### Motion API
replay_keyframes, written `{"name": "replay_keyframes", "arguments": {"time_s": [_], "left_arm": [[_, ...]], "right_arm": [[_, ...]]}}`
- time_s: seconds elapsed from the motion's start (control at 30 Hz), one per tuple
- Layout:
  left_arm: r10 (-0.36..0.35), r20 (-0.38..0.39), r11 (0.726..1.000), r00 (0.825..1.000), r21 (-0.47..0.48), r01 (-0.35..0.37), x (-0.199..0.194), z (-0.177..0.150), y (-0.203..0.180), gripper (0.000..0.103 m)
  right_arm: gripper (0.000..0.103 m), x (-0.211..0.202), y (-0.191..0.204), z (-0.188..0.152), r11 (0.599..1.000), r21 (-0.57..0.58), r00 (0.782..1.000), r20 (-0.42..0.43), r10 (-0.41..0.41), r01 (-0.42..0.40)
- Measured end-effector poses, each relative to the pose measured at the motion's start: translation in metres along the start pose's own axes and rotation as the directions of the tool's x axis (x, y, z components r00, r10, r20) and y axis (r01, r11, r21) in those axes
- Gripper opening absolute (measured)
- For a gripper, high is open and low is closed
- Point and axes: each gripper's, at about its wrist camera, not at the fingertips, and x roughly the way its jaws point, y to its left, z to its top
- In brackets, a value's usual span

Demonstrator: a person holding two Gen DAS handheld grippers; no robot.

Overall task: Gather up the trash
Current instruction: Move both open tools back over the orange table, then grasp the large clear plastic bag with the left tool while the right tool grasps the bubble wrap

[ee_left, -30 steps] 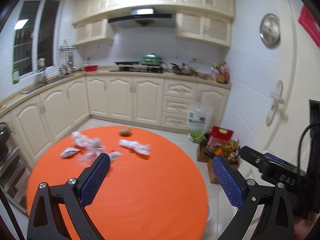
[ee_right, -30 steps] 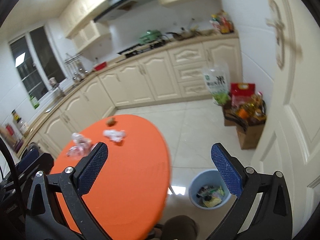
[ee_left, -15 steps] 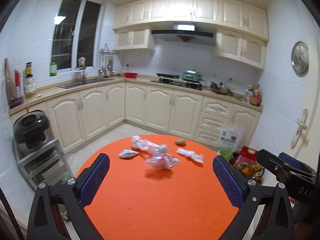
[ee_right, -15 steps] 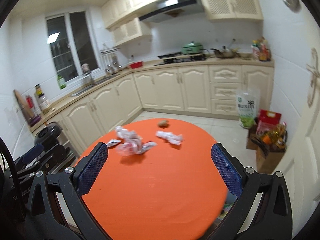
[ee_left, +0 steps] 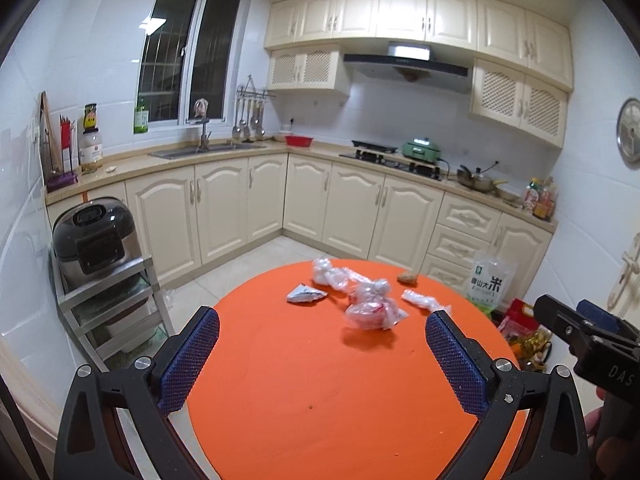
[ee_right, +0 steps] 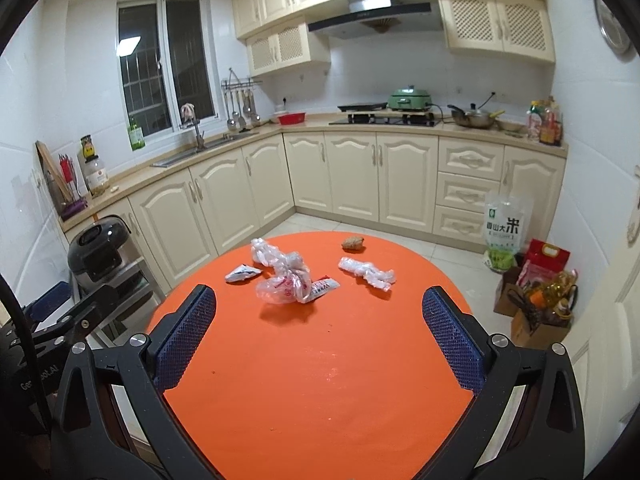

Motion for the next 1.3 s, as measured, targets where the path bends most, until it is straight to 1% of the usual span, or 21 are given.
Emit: {"name": "replay_keyframes", "arguments": {"time_s": [0.07, 0.13, 0.17, 0.23, 0.4, 0.43, 0.6, 0.7, 0.87, 1.0, 1.03, 1.07, 1.13, 1.17, 1.2, 1.23, 1.27, 1.3], "left_arm": [[-0.002, -0.021, 1.000, 1.000, 0.001, 0.002, 0.010, -0.001, 0.000, 0.101], [-0.003, -0.042, 1.000, 0.999, 0.003, 0.003, 0.030, 0.015, -0.001, 0.101], [-0.005, -0.056, 1.000, 0.998, 0.002, 0.005, 0.039, 0.016, -0.003, 0.101], [-0.014, -0.081, 1.000, 0.997, 0.000, 0.014, 0.064, 0.031, 0.000, 0.101], [-0.038, -0.145, 0.999, 0.989, 0.005, 0.039, 0.133, 0.056, -0.015, 0.101], [-0.045, -0.159, 0.999, 0.986, 0.005, 0.046, 0.149, 0.059, -0.016, 0.101], [-0.052, -0.231, 0.998, 0.972, 0.013, 0.056, 0.234, 0.086, -0.040, 0.101], [-0.050, -0.279, 0.998, 0.959, 0.014, 0.057, 0.289, 0.105, -0.053, 0.101], [-0.065, -0.331, 0.998, 0.941, -0.002, 0.068, 0.361, 0.133, -0.072, 0.101], [-0.078, -0.348, 0.997, 0.934, -0.013, 0.078, 0.411, 0.153, -0.087, 0.101], [-0.076, -0.354, 0.997, 0.932, -0.016, 0.075, 0.421, 0.153, -0.090, 0.101], [-0.070, -0.366, 0.997, 0.928, -0.017, 0.069, 0.434, 0.156, -0.093, 0.101], [-0.060, -0.384, 0.998, 0.921, -0.013, 0.060, 0.453, 0.155, -0.100, 0.096], [-0.058, -0.393, 0.998, 0.918, -0.008, 0.060, 0.465, 0.157, -0.103, 0.088], [-0.061, -0.400, 0.998, 0.914, -0.005, 0.064, 0.472, 0.156, -0.106, 0.083], [-0.070, -0.411, 0.997, 0.909, -0.008, 0.073, 0.480, 0.154, -0.108, 0.072], [-0.090, -0.422, 0.996, 0.902, -0.022, 0.089, 0.488, 0.154, -0.106, 0.062], [-0.105, -0.422, 0.994, 0.900, -0.036, 0.099, 0.492, 0.152, -0.106, 0.057]], "right_arm": [[0.103, 0.012, -0.004, 0.001, 1.000, 0.001, 1.000, -0.023, -0.005, 0.005], [0.103, 0.023, -0.009, 0.000, 1.000, 0.001, 0.999, -0.045, -0.011, 0.011], [0.103, 0.030, -0.012, -0.001, 1.000, 0.002, 0.998, -0.057, -0.013, 0.013], [0.103, 0.050, -0.021, -0.004, 1.000, 0.006, 0.995, -0.094, -0.020, 0.020], [0.103, 0.107, -0.052, -0.010, 0.998, 0.032, 0.982, -0.187, -0.040, 0.047], [0.103, 0.119, -0.057, -0.011, 0.998, 0.036, 0.978, -0.205, -0.042, 0.051], [0.103, 0.174, -0.078, -0.010, 0.998, 0.041, 0.961, -0.272, -0.042, 0.055], [0.103, 0.207, -0.086, -0.010, 0.998, 0.038, 0.950, -0.308, -0.042, 0.056], [0.103, 0.254, -0.100, -0.009, 0.999, 0.025, 0.934, -0.355, -0.034, 0.045], [0.103, 0.285, -0.103, -0.008, 0.999, 0.012, 0.926, -0.376, -0.028, 0.035], [0.103, 0.292, -0.103, -0.008, 0.999, 0.007, 0.925, -0.380, -0.026, 0.031], [0.100, 0.298, -0.103, -0.008, 1.000, 0.001, 0.922, -0.386, -0.026, 0.028], [0.095, 0.310, -0.099, -0.010, 1.000, -0.017, 0.913, -0.407, -0.027, 0.023], [0.089, 0.315, -0.098, -0.012, 0.999, -0.026, 0.908, -0.419, -0.029, 0.019], [0.087, 0.319, -0.095, -0.014, 0.999, -0.033, 0.904, -0.426, -0.029, 0.016], [0.082, 0.319, -0.093, -0.015, 0.998, -0.053, 0.910, -0.413, -0.043, 0.023], [0.074, 0.319, -0.090, -0.016, 0.998, -0.064, 0.912, -0.408, -0.044, 0.019], [0.068, 0.319, -0.088, -0.017, 0.996, -0.080, 0.914, -0.401, -0.059, 0.029]]}}
